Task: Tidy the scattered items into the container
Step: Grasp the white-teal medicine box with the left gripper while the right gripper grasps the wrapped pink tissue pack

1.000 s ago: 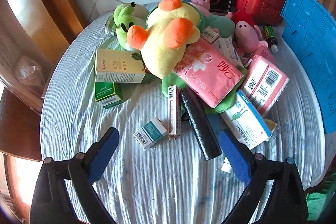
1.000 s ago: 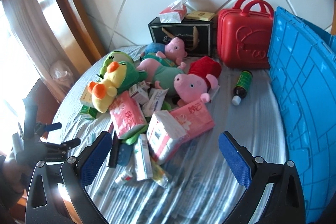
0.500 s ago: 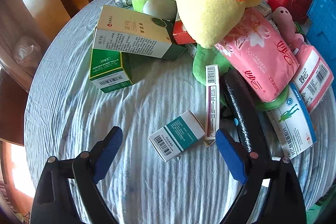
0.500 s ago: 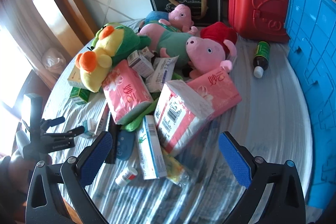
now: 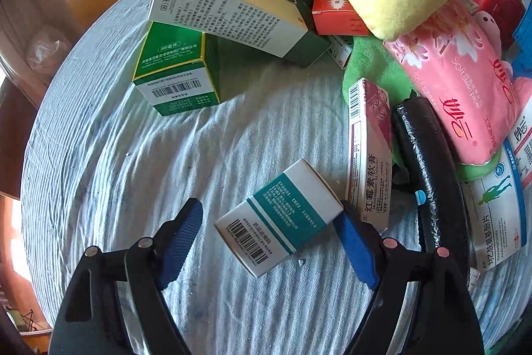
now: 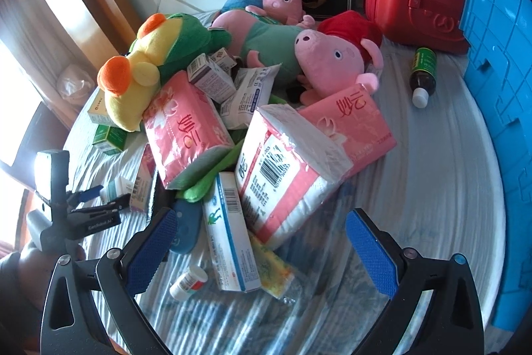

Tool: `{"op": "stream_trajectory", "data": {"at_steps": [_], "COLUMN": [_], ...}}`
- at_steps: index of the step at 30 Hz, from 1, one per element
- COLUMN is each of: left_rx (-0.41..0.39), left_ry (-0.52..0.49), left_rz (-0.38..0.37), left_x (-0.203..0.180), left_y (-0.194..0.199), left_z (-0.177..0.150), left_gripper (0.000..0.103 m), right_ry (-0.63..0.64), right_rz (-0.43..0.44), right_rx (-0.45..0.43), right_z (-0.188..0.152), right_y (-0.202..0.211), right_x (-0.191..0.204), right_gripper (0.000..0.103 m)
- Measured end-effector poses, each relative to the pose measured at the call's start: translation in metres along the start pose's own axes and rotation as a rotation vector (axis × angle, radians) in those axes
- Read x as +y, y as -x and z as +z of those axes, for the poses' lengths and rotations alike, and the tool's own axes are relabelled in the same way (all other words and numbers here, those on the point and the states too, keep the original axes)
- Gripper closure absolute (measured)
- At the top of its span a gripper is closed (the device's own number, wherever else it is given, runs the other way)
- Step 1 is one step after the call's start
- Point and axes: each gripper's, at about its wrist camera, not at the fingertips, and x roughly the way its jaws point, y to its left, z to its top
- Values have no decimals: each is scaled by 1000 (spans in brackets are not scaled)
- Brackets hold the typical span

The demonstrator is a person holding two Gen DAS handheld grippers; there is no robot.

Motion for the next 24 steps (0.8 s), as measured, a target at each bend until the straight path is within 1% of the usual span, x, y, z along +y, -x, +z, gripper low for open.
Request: {"op": "stream_trajectory", "data": {"at_steps": [1, 2, 3, 10, 15, 19, 24], "left_rx": [-2, 0, 0, -19, -32, -41, -23], "left_ry": [2, 0, -2, 11, 1, -20, -43], "left_rz": [-4, -6, -6, -30, -41, -40, -50], "left_x": [1, 2, 2, 2, 1, -1, 2], "left_y": [0, -1, -1, 5, 15, 21, 20], "left_z": [0, 0, 0, -1, -3, -3, -7], "left_gripper": [26, 36, 38, 38, 38, 38, 38], "right_ry": [2, 4, 6, -2, -13, -26, -34], "right_rz": [-3, -4, -5, -20, -70, -77, -60], "right_rx": [2, 5, 10, 29, 37, 42, 29], "right_z": [0, 0, 0, 3, 9, 15, 19], "right_y": [-2, -4, -6, -24, -39, -55, -67], "right_x": [0, -1, -1, -6, -12, -20, -26], "right_gripper": [0, 0, 0, 0, 0, 0, 1]}}
